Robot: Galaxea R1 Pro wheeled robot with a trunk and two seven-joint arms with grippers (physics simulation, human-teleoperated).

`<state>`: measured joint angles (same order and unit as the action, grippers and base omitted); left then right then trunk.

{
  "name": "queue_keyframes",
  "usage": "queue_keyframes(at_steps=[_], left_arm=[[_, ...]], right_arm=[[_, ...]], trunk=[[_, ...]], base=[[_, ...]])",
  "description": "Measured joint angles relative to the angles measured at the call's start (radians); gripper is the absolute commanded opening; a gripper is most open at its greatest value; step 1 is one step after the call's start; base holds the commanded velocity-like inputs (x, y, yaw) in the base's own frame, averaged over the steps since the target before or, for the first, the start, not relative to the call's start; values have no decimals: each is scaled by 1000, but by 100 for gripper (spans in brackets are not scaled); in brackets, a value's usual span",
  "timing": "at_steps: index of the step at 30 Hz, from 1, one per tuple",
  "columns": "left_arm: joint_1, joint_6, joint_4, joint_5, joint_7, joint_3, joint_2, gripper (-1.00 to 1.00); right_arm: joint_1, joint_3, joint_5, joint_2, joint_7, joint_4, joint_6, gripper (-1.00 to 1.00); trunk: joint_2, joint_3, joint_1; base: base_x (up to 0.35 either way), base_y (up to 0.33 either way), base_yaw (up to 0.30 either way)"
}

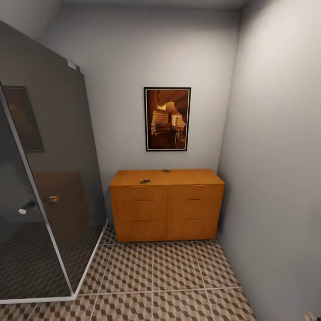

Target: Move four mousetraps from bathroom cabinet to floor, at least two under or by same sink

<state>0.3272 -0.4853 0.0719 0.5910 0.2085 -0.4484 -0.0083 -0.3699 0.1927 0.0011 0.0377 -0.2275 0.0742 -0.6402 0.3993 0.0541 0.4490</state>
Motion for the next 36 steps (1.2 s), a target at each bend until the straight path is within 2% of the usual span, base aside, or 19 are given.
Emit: queue_keyframes(at_steps=[14, 36], left_arm=[[0, 0, 0, 0, 0, 0, 0, 100], [0, -1, 1, 1, -1, -1, 1, 100]], right_arm=[[0, 0, 0, 0, 0, 0, 1, 100], [0, 0, 0, 0, 0, 0, 1, 100]], trunk=[[0, 0, 0], [0, 0, 0]], base=[[327, -86, 0], [327, 24, 0]])
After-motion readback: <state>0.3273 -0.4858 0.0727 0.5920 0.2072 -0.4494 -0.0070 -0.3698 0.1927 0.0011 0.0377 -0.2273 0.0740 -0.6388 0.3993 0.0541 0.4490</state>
